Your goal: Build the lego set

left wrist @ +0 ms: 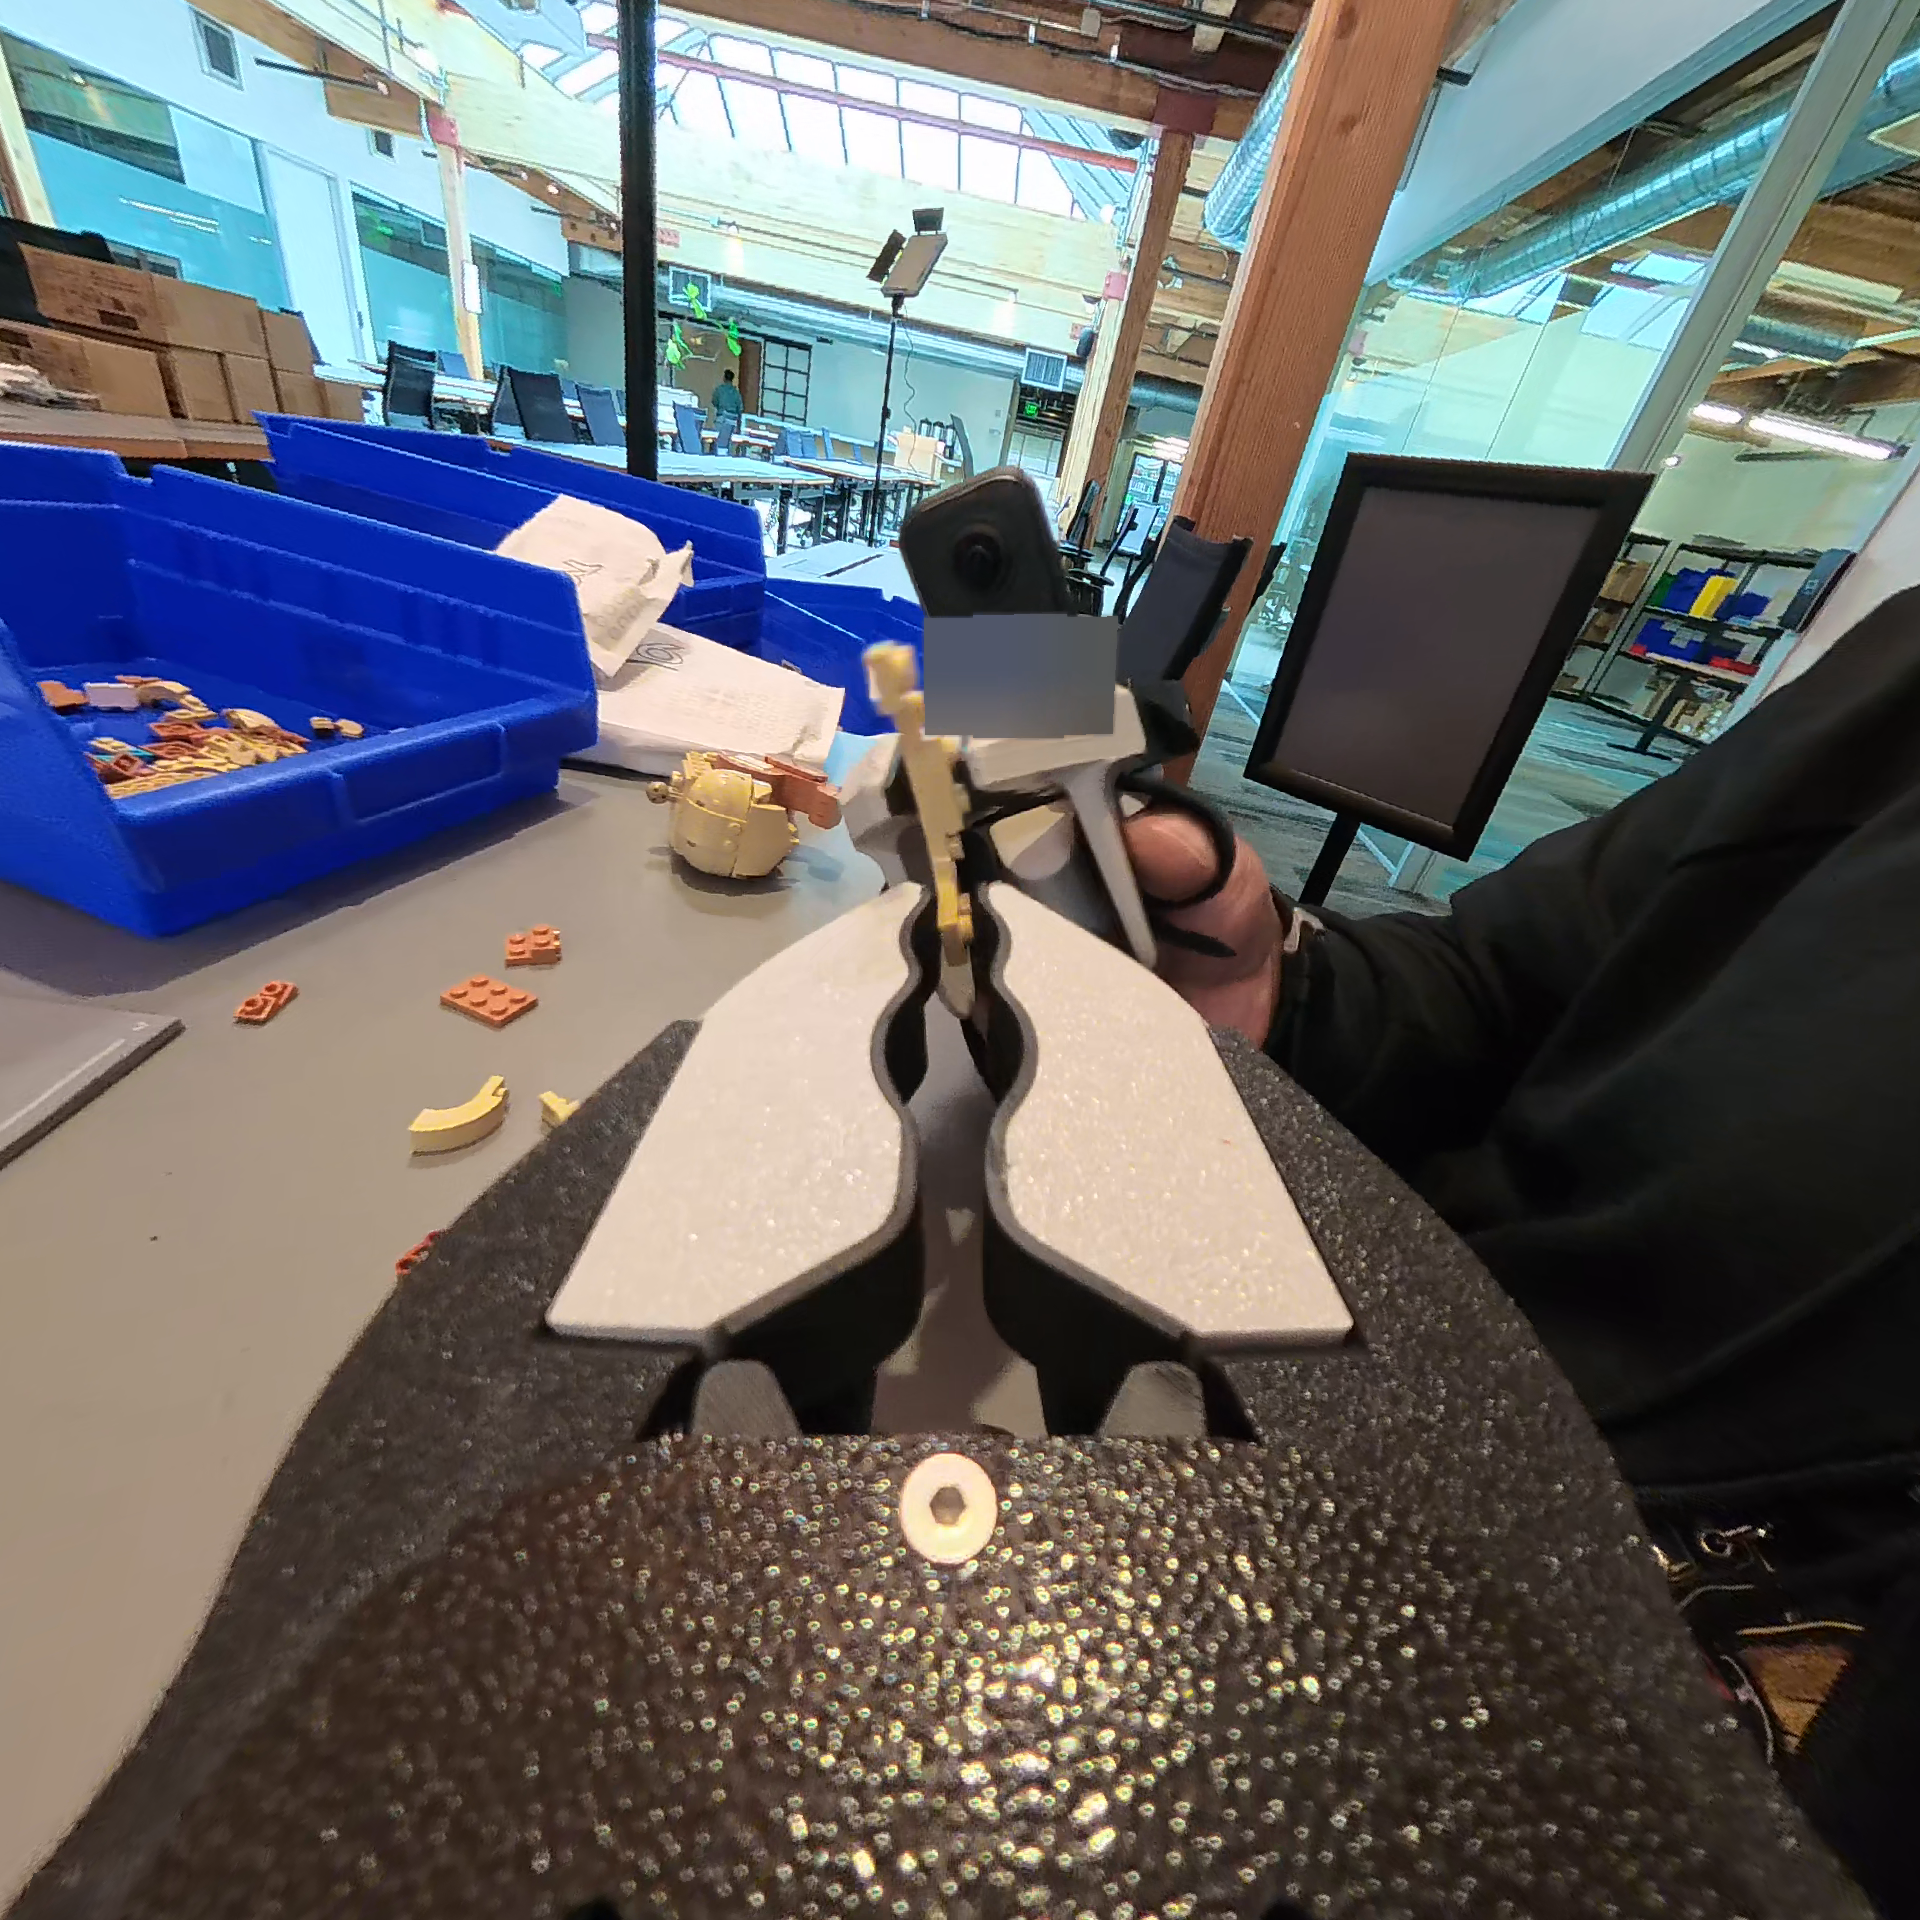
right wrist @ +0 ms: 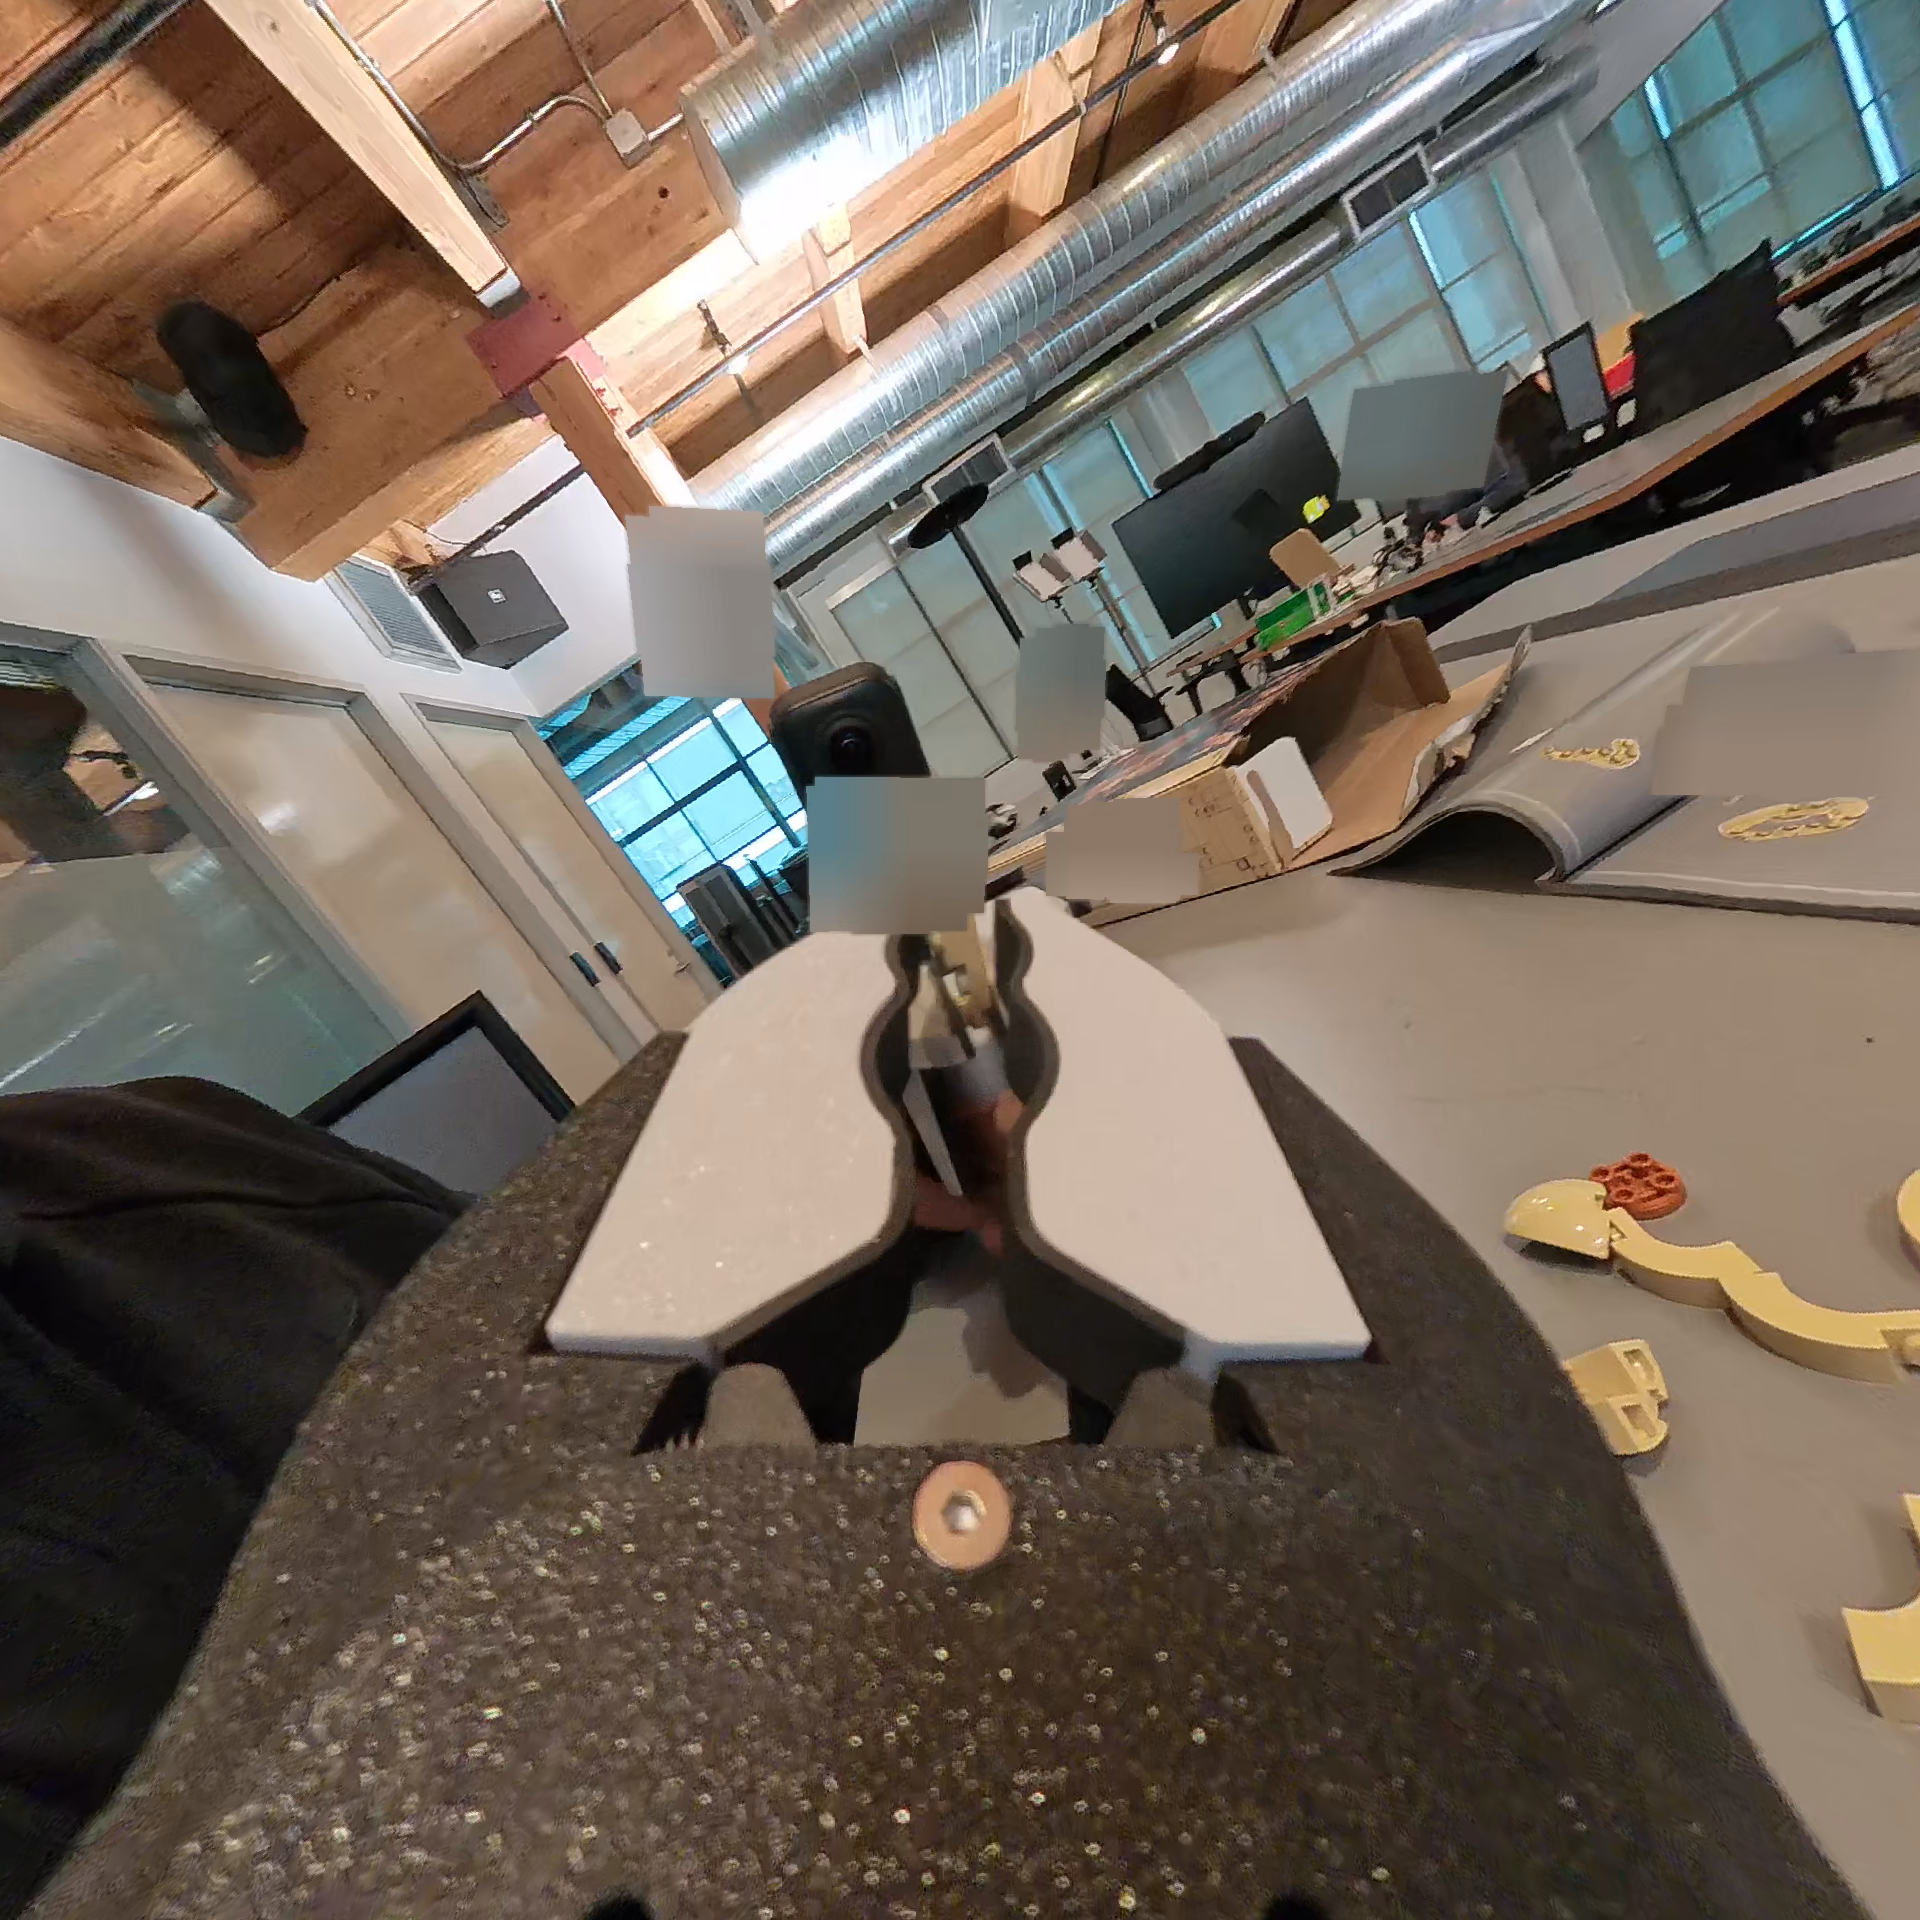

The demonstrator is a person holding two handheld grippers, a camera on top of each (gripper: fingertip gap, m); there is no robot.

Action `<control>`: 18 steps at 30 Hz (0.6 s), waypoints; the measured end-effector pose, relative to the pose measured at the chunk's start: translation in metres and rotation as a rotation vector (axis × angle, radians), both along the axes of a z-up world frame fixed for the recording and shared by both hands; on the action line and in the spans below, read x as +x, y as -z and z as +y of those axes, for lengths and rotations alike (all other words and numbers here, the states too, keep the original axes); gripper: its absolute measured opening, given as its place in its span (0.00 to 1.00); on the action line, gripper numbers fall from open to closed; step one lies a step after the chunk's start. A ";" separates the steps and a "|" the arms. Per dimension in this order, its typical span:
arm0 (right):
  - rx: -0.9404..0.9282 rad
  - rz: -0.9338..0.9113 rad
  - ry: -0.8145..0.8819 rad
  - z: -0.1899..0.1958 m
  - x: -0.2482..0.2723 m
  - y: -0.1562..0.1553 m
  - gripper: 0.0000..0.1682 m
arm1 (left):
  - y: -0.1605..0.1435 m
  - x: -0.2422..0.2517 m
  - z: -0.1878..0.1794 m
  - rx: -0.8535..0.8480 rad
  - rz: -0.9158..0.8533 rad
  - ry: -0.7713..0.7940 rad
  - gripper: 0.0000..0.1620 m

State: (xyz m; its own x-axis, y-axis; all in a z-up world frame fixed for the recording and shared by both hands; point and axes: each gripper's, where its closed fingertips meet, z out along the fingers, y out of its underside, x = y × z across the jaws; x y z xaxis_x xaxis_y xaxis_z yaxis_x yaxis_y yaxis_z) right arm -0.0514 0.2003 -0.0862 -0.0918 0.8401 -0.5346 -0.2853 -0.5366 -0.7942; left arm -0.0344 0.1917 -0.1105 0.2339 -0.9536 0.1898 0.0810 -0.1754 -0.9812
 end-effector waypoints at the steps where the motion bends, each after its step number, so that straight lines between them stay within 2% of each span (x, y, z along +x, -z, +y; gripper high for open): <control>1: -0.010 -0.007 -0.012 0.000 0.000 0.001 0.11 | 0.000 -0.001 0.001 -0.008 -0.007 0.000 0.03; 3: -0.019 -0.029 -0.025 0.003 0.003 0.004 0.16 | -0.001 -0.003 0.003 -0.036 -0.026 0.002 0.03; 8: -0.004 -0.059 0.004 0.014 0.013 0.004 0.16 | 0.000 -0.007 0.010 -0.137 -0.056 0.004 0.03; 14: -0.045 -0.096 -0.012 0.014 0.002 0.015 0.16 | 0.005 -0.005 0.012 -0.277 -0.075 0.069 0.03; 18: -0.028 -0.099 -0.009 0.013 0.001 0.014 0.16 | 0.007 -0.002 0.009 -0.280 -0.053 0.090 0.03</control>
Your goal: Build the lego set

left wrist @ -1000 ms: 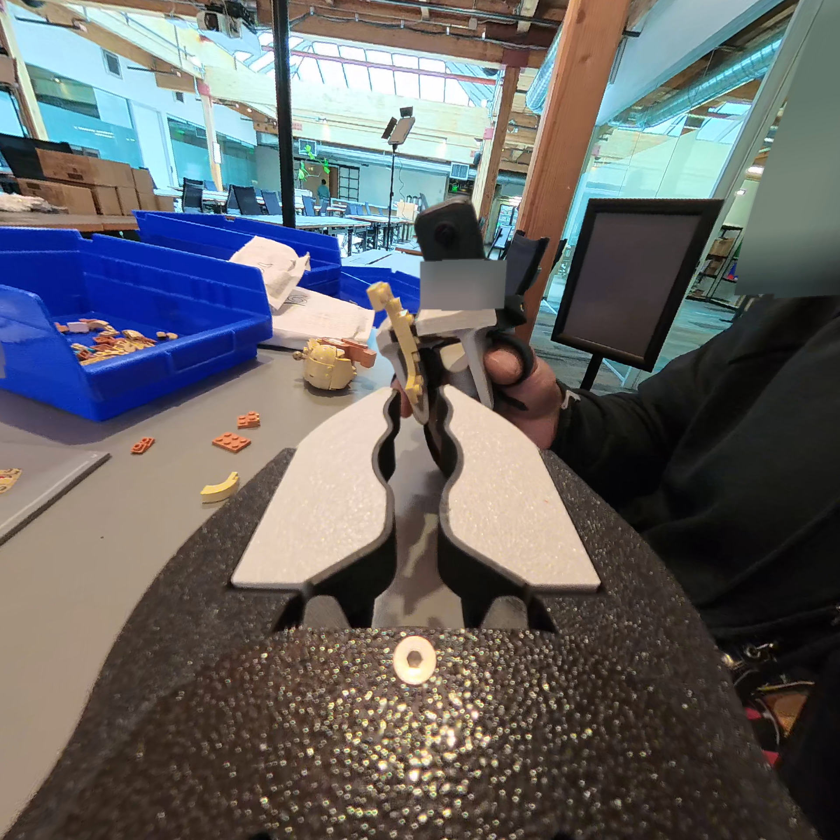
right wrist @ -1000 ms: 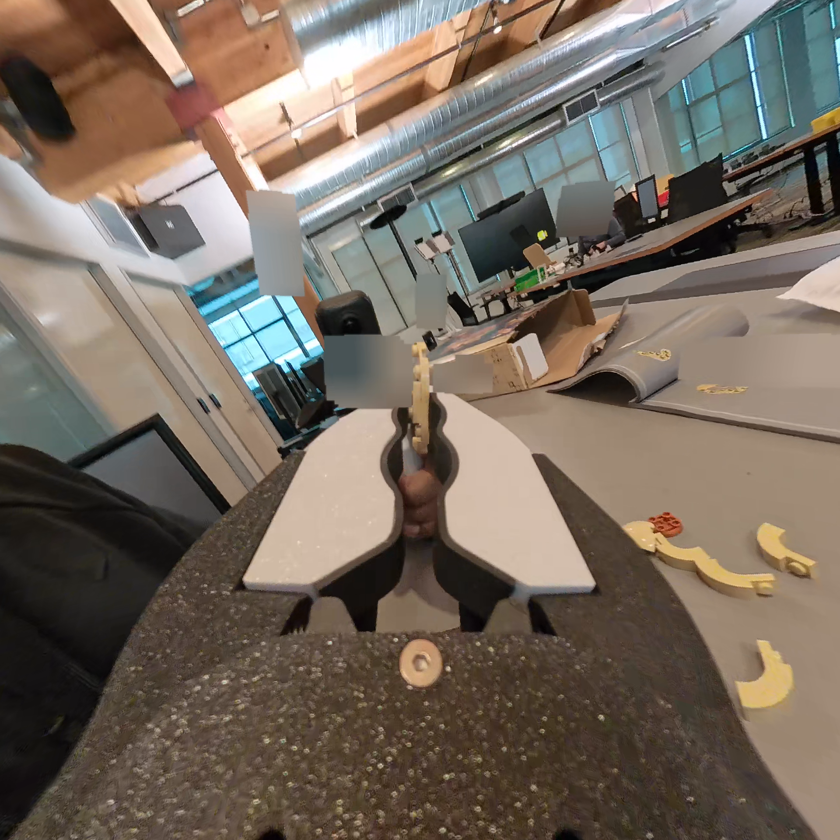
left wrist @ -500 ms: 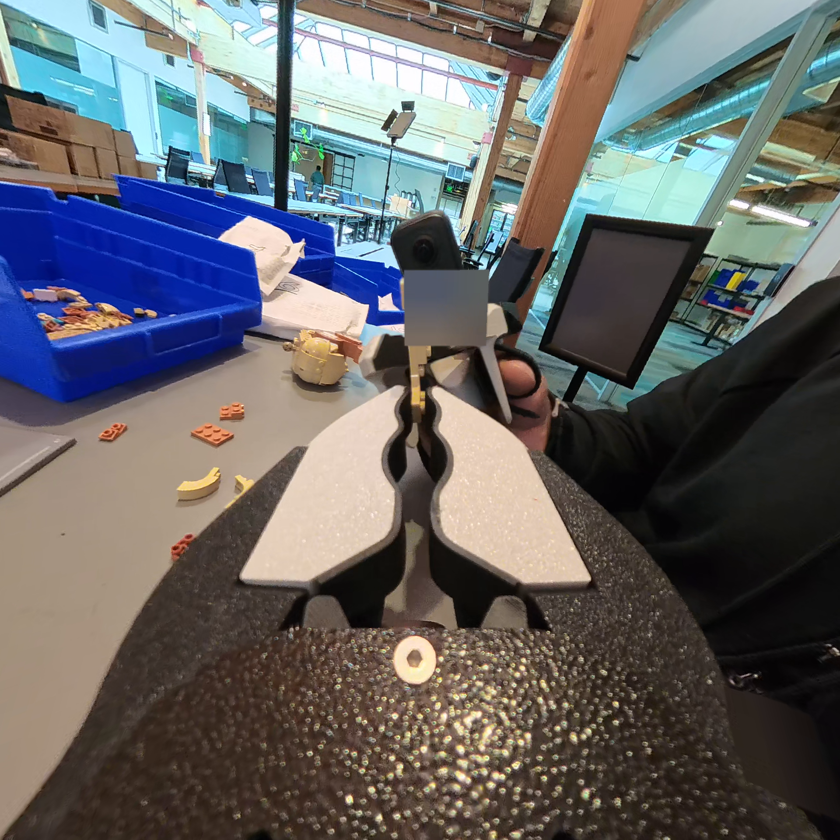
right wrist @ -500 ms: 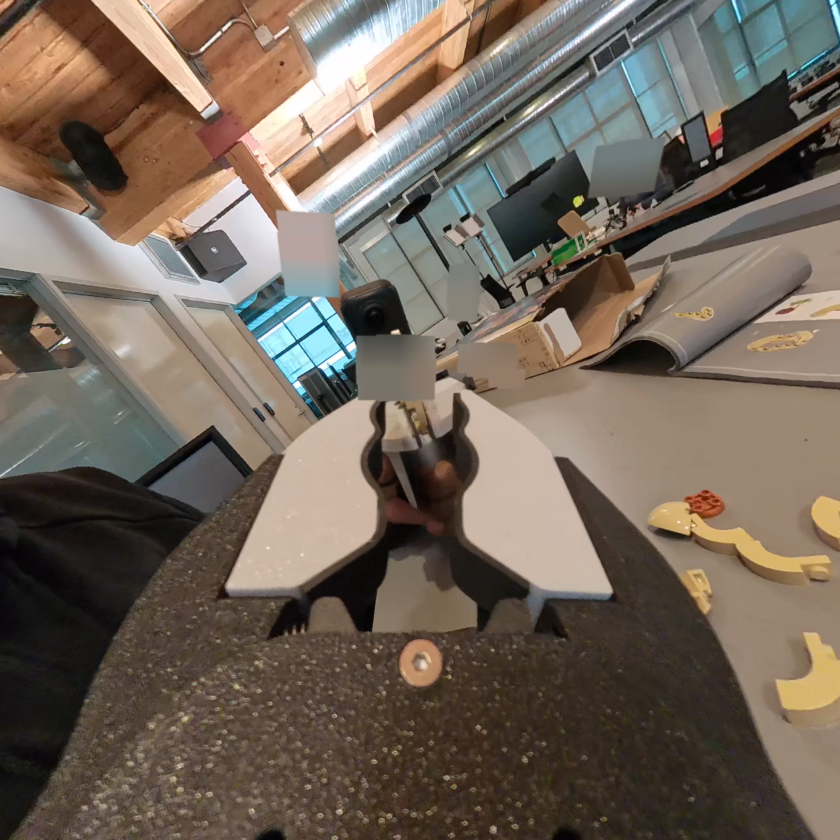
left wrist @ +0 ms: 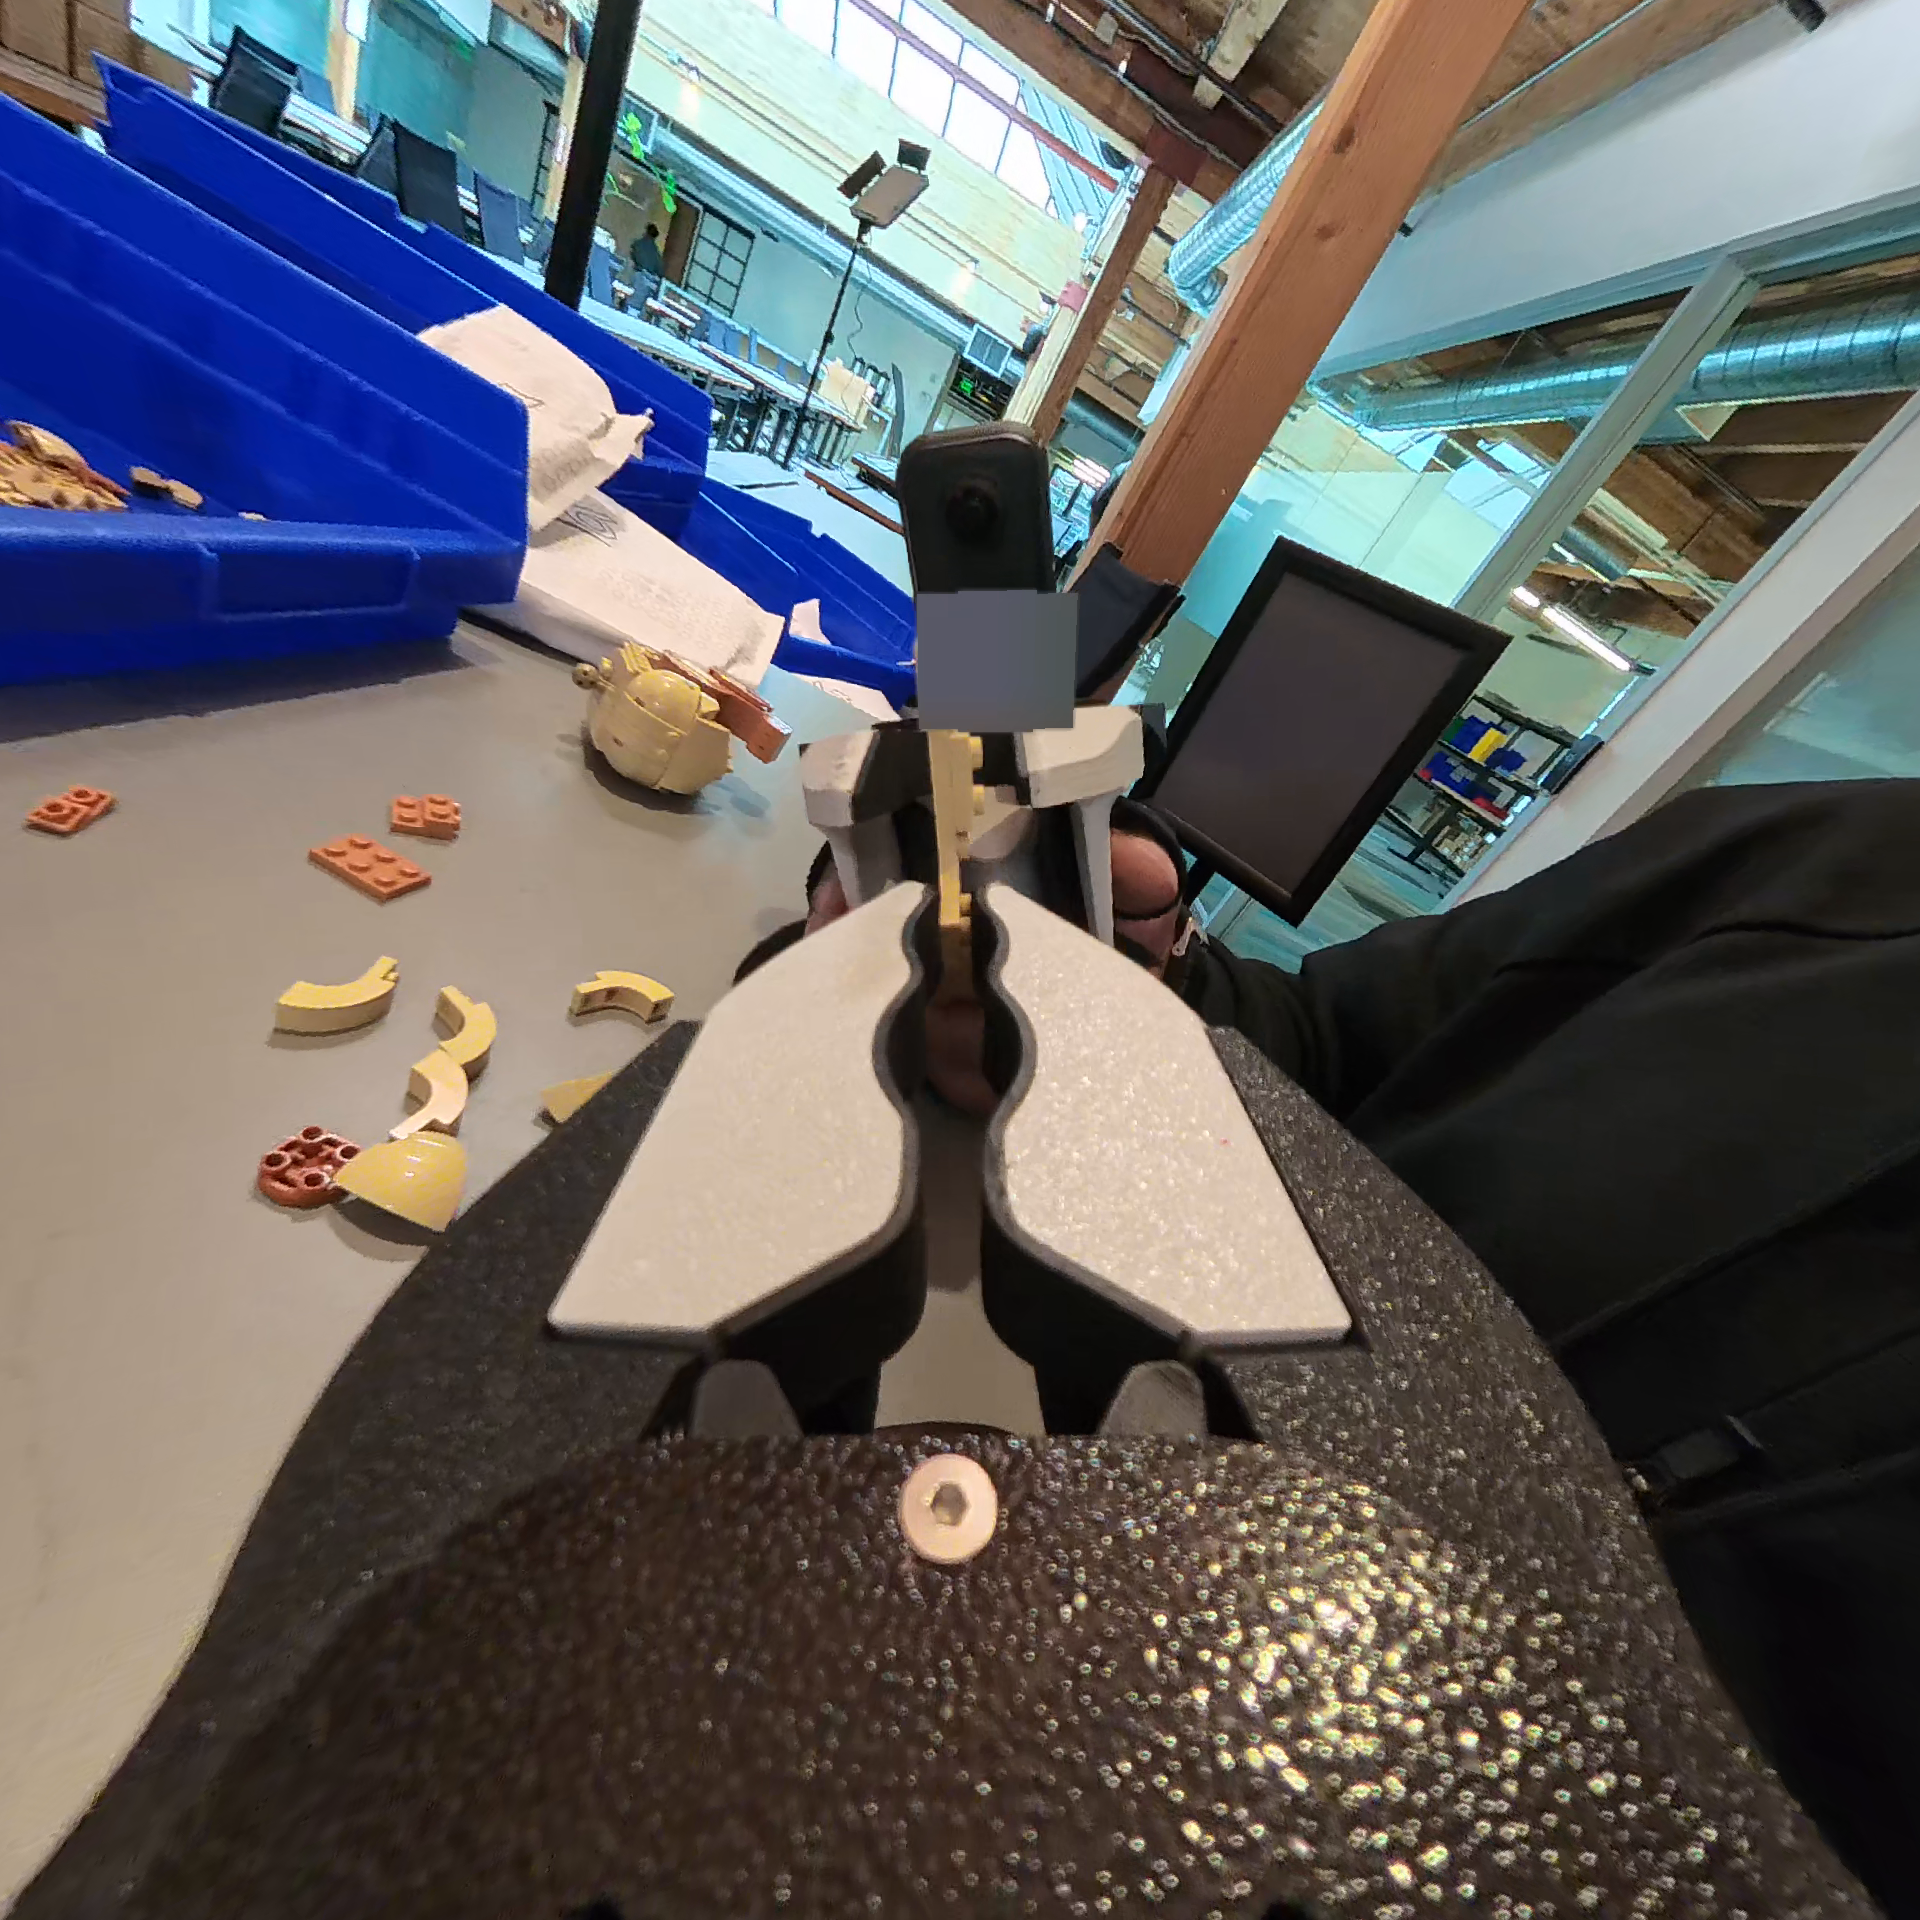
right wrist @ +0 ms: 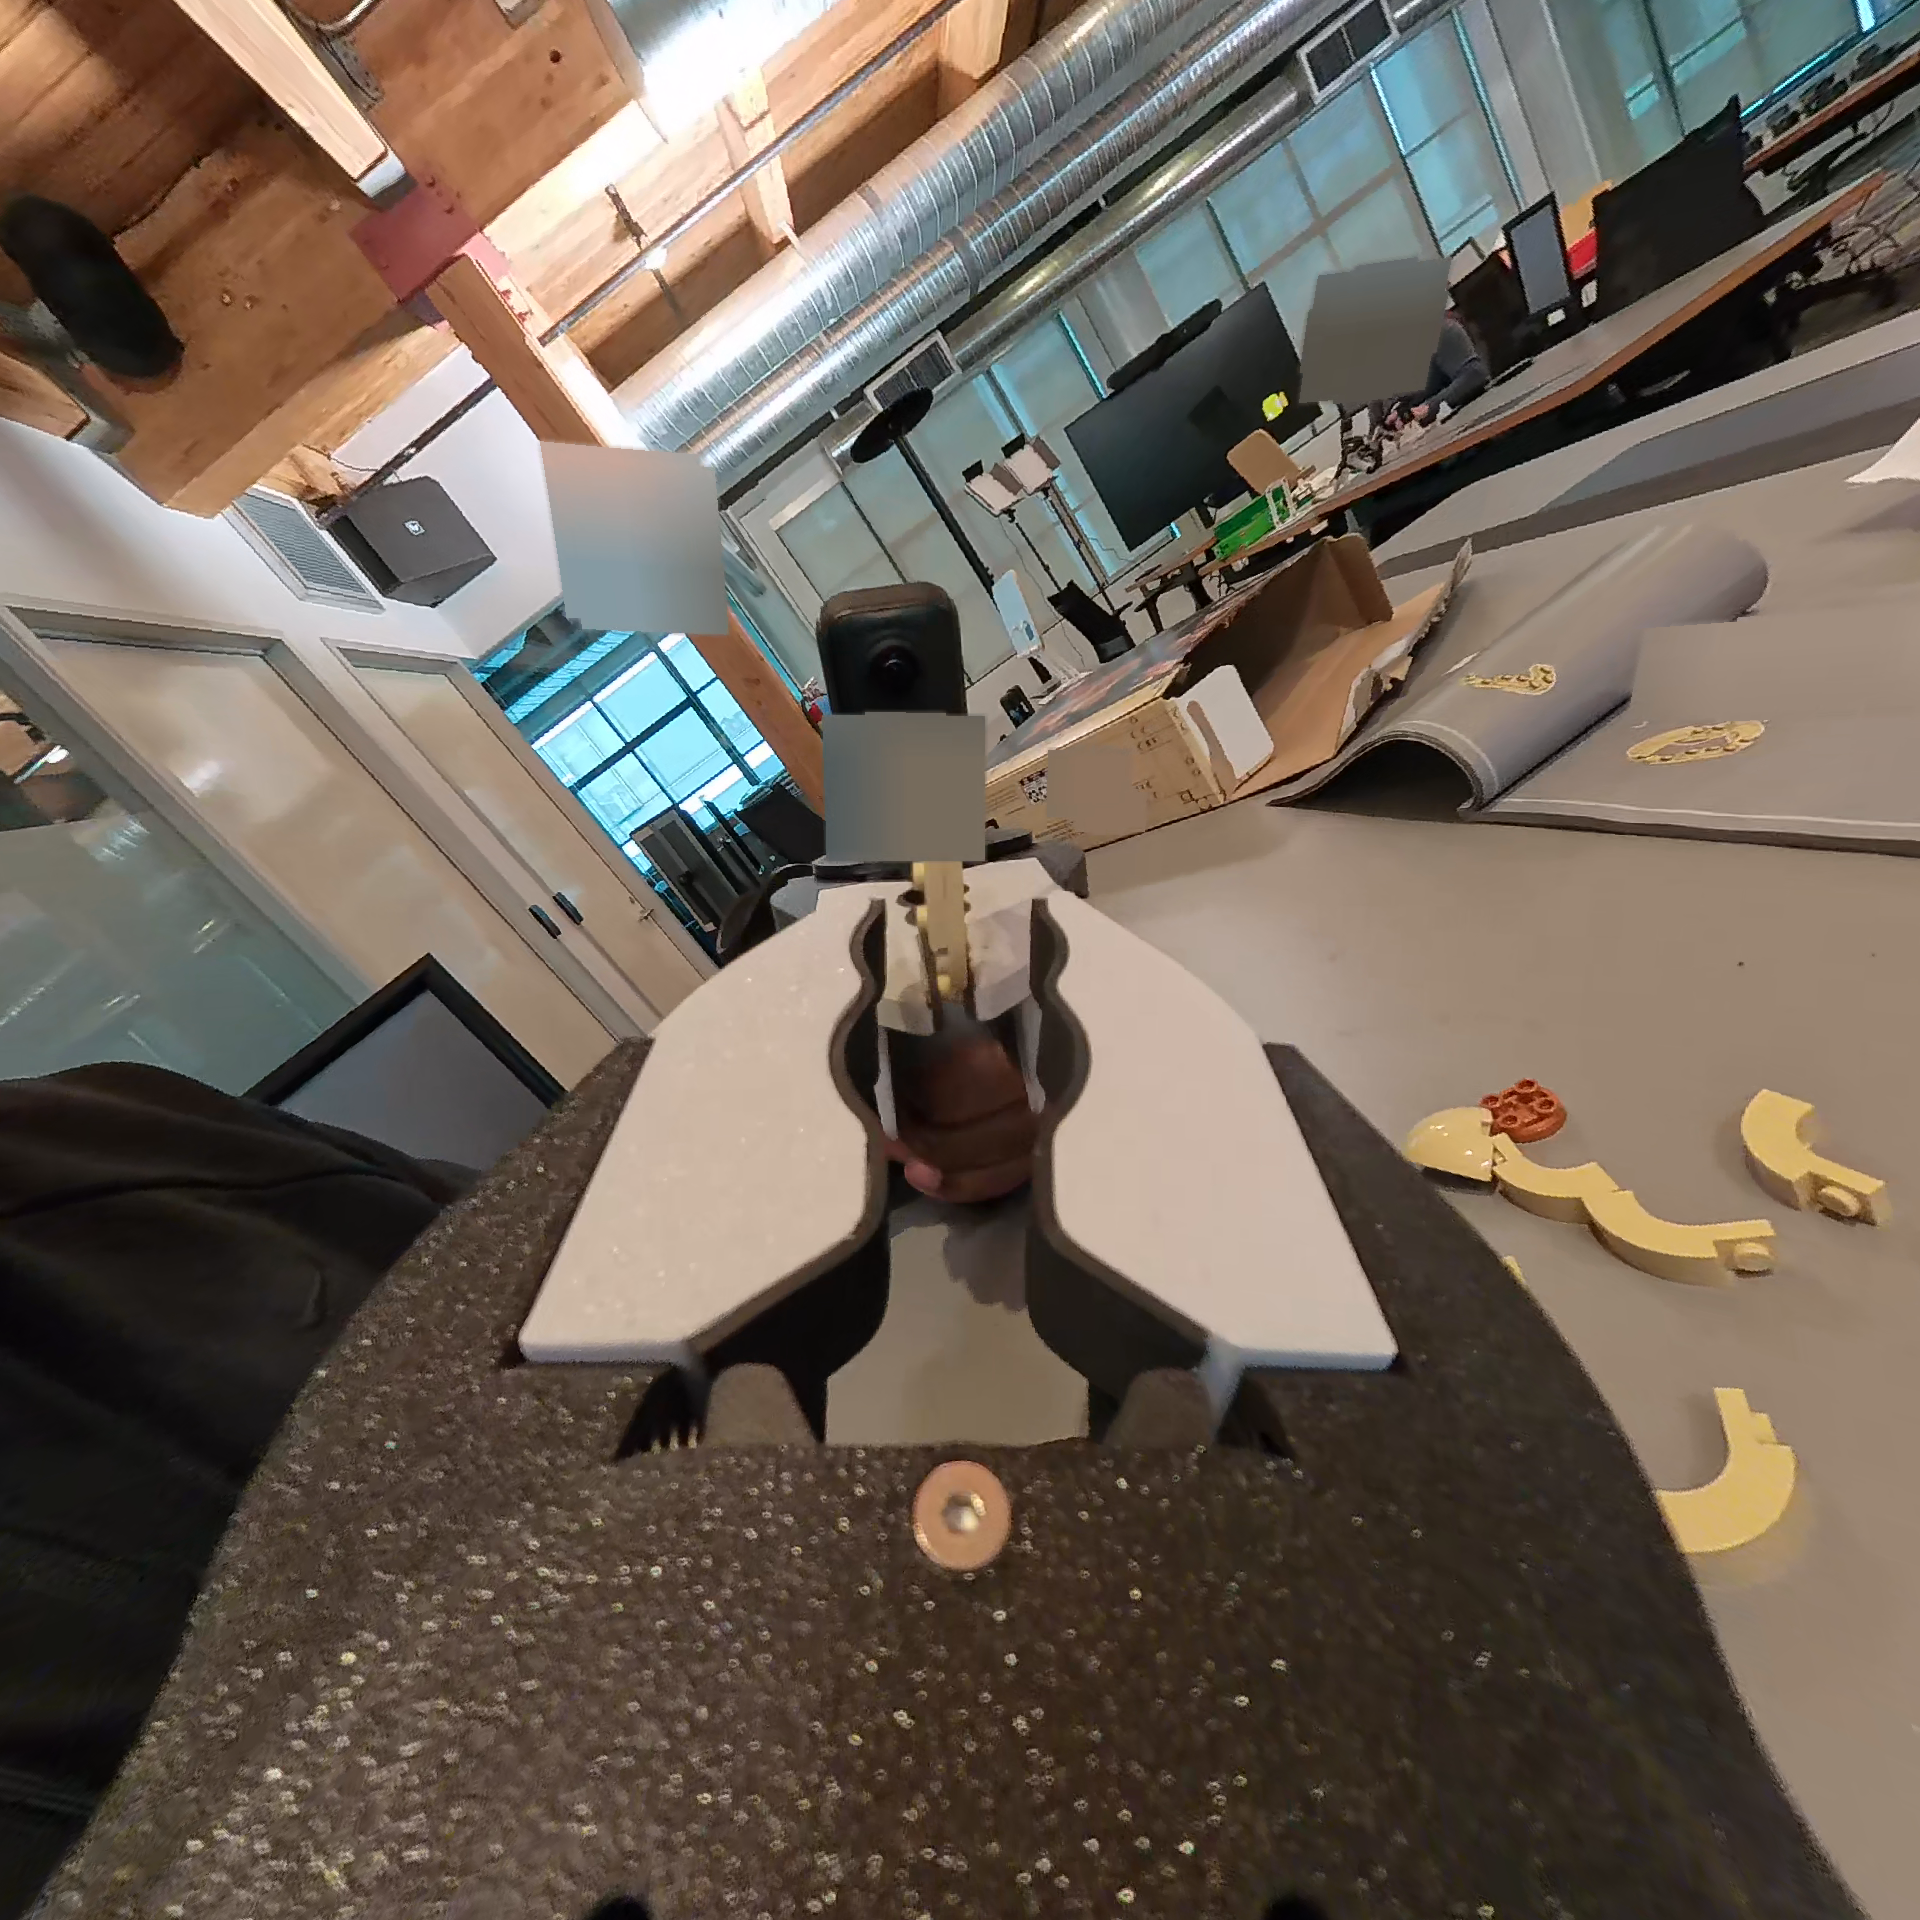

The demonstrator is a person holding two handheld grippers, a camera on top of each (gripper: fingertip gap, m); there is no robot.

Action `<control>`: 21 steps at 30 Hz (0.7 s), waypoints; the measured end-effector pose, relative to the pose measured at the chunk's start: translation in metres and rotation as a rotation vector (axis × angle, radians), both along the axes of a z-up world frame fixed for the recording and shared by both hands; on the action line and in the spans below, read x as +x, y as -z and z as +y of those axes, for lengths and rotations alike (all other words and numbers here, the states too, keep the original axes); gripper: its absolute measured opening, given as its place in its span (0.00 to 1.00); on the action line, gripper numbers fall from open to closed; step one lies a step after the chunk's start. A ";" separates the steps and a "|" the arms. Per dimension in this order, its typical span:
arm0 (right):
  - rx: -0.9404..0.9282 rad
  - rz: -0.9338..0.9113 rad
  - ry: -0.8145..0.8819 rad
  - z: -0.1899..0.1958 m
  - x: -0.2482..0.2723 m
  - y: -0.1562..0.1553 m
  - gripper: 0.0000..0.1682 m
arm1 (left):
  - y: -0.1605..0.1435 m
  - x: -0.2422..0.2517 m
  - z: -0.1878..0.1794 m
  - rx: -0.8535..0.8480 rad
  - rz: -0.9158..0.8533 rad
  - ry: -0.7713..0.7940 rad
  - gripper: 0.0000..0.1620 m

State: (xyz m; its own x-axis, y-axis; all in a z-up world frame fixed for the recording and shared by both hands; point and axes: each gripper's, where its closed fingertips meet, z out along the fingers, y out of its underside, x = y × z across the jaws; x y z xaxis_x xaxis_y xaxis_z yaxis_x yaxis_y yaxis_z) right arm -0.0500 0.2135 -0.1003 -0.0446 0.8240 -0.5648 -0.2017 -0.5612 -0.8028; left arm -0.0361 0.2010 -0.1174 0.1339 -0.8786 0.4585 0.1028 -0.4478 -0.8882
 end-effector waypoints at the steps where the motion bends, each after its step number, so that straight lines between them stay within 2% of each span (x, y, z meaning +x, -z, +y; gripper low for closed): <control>1: 0.004 -0.001 0.003 0.000 0.000 0.000 0.15 | 0.001 0.001 -0.001 0.005 0.008 0.003 0.03; 5: 0.010 0.001 0.013 0.001 0.001 0.000 0.11 | 0.003 0.004 -0.003 0.018 0.035 0.008 0.03; 7: 0.019 0.008 0.008 0.000 0.002 -0.001 0.05 | 0.004 0.004 -0.002 0.018 0.044 0.002 0.03; 15: 0.090 -0.010 0.038 -0.004 0.002 -0.002 0.05 | 0.003 0.005 -0.005 0.036 0.043 0.008 0.03; 21: 0.055 0.011 0.002 -0.005 0.001 -0.003 0.06 | 0.003 0.004 -0.004 0.039 0.041 0.003 0.03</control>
